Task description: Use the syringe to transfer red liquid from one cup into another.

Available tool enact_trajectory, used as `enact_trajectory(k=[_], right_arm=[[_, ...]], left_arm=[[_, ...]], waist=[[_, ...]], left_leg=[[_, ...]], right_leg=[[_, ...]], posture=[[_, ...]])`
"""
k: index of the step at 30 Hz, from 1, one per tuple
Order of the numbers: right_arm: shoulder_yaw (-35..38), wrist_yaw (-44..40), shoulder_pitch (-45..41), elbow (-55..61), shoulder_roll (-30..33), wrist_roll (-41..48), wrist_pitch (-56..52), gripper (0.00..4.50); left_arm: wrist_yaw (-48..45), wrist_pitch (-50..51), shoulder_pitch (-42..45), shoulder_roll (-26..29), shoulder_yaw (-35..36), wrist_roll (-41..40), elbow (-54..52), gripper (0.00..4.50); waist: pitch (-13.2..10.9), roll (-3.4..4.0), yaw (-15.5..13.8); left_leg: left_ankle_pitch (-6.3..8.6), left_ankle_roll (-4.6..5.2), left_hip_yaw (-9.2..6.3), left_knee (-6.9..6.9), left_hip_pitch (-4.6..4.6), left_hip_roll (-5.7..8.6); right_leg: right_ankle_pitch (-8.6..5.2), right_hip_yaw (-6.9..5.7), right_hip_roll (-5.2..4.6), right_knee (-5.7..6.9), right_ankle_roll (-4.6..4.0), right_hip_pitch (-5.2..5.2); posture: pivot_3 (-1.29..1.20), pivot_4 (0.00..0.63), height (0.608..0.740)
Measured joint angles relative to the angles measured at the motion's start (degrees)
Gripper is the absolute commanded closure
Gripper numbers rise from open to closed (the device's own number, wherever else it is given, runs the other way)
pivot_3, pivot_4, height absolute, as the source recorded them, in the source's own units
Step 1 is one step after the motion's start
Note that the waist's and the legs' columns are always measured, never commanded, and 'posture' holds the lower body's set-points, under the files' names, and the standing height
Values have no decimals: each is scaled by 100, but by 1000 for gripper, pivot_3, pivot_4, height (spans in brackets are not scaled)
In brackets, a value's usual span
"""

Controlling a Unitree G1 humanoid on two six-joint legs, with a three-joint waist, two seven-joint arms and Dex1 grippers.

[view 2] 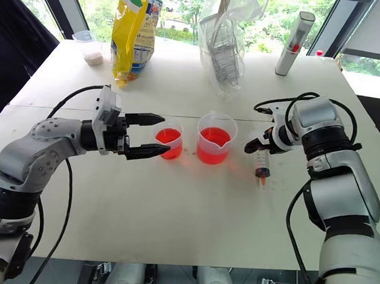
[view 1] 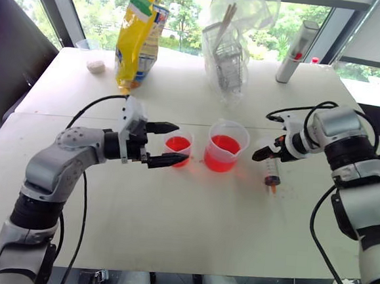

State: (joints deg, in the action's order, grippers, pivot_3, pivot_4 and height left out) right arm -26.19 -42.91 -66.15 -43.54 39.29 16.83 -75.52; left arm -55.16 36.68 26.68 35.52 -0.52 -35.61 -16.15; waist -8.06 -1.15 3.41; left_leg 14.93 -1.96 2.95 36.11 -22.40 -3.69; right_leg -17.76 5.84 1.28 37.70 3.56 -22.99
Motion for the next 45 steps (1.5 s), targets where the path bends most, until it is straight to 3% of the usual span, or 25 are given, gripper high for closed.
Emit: enact_trajectory(k=[3,7,8,15,18,21,24,29,33,36,45], right_arm=[[-118,-234,-31,-106,-39,-257,121,907],[-178,-397,-35,-172,-110,-565,215,2916],[-177,-445,-40,-170,-133,-617,210,3114],[247,-326,154,346,-43,-698,-285,3132],[949,-127,555,1610,439,-596,-602,3132],[2225,142,1010,3329,660,-391,-516,3132],[3496,479,1248,4779,288,-119,-100,3132],[5036,907,1544,6544,-1129,814,774,3132],[5290,1114,1930,7068,-1894,1475,994,3132],[5028,1200,2642,7286,-2291,1709,1419,3132],[3870,1117,4358,6793,-2592,1013,3911,3132]], left_arm=[[45,4,-13,3,14,-1,-8,0],[56,0,-13,5,21,0,-21,0],[55,-3,-12,5,21,2,-18,0],[-28,-123,201,4,7,17,198,0],[-157,-174,371,48,16,17,360,0],[-241,-225,606,62,18,45,685,0],[-393,-239,1007,40,17,57,1005,0],[-754,-341,1720,-97,-10,64,1627,0],[-1031,-381,2078,-215,-91,100,2029,0],[-1266,-520,2361,-241,-98,196,2322,0],[-1499,-833,3203,-798,-145,482,3155,0]], waist=[[0,0,0],[1,-1,19],[2,-3,35],[-1,1,35],[-2,4,-22],[-2,4,-59],[-2,3,-64],[1,4,-80],[2,2,-84],[1,2,-86],[3,0,-81]], left_leg=[[0,0,0,2,1,0],[0,0,0,3,4,1],[0,0,-1,3,6,1],[-1,-1,-6,2,4,2],[-1,-2,-2,0,-4,6],[-1,-1,0,-3,-3,6],[-1,-2,-3,-1,1,6],[-2,-4,-13,1,7,1],[-3,-5,-9,4,3,2],[-3,-5,-5,3,0,6],[-3,-5,-5,7,1,18]], right_leg=[[0,0,-1,3,0,1],[0,0,0,11,0,1],[0,0,0,15,0,1],[0,-1,0,29,-1,-5],[-1,0,-3,26,0,-15],[-1,-3,1,23,1,-15],[-1,-4,18,30,1,-14],[0,-11,24,38,0,-7],[0,-11,16,38,0,-7],[0,-10,12,36,0,-10],[0,-14,10,35,1,-5]], posture=[[0,150,739],[0,150,739],[0,150,739],[0,150,739],[0,150,739],[0,150,739],[0,150,739],[0,150,739],[0,150,739],[0,150,739],[0,150,739]])
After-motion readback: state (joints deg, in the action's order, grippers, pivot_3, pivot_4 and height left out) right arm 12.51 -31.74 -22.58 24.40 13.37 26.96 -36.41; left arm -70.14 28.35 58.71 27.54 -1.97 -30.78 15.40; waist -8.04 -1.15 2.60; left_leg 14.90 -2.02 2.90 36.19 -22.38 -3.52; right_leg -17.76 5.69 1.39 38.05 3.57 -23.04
